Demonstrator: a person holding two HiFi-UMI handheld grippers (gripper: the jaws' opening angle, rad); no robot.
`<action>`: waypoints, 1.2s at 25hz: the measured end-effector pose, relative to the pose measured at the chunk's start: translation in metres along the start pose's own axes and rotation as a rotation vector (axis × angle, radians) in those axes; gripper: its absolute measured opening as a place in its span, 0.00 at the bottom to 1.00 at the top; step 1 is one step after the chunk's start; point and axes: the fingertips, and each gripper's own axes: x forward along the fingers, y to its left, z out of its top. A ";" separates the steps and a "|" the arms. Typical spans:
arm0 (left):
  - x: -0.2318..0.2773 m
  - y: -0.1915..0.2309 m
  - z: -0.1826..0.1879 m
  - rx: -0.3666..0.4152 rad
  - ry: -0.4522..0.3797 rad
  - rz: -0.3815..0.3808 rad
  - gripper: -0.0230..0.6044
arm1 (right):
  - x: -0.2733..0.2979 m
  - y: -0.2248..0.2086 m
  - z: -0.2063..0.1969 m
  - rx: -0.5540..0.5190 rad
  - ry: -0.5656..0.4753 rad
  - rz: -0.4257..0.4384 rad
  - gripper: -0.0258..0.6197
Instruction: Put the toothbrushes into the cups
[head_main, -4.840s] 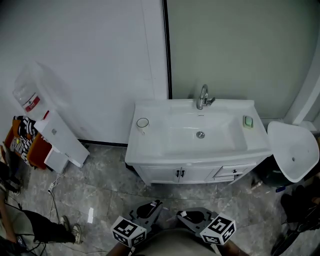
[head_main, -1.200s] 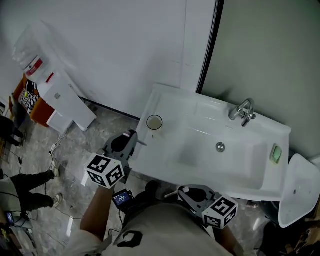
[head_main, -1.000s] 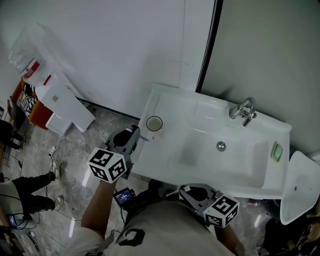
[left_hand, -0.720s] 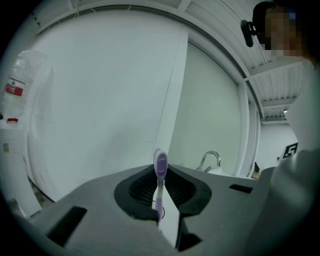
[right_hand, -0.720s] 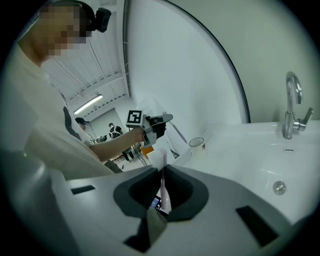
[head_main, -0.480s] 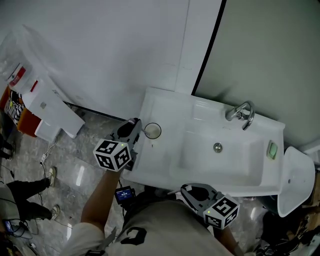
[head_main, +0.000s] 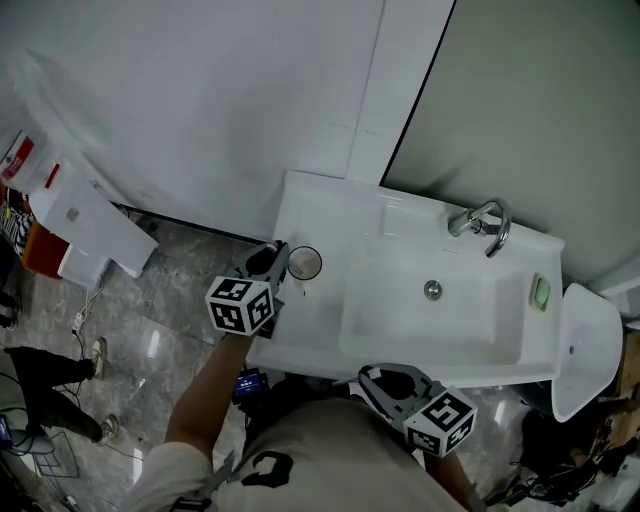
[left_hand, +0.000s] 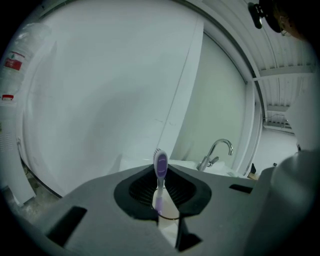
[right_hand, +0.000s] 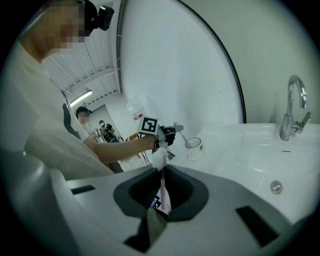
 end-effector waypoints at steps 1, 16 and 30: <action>0.001 0.001 -0.004 -0.004 0.007 -0.002 0.12 | 0.001 0.000 0.000 0.003 -0.001 -0.003 0.09; 0.007 0.004 -0.028 0.055 0.077 -0.018 0.12 | 0.003 -0.003 0.002 0.008 -0.007 -0.008 0.09; -0.011 0.007 -0.035 0.007 0.117 -0.019 0.37 | -0.001 -0.001 0.002 0.004 -0.002 0.011 0.09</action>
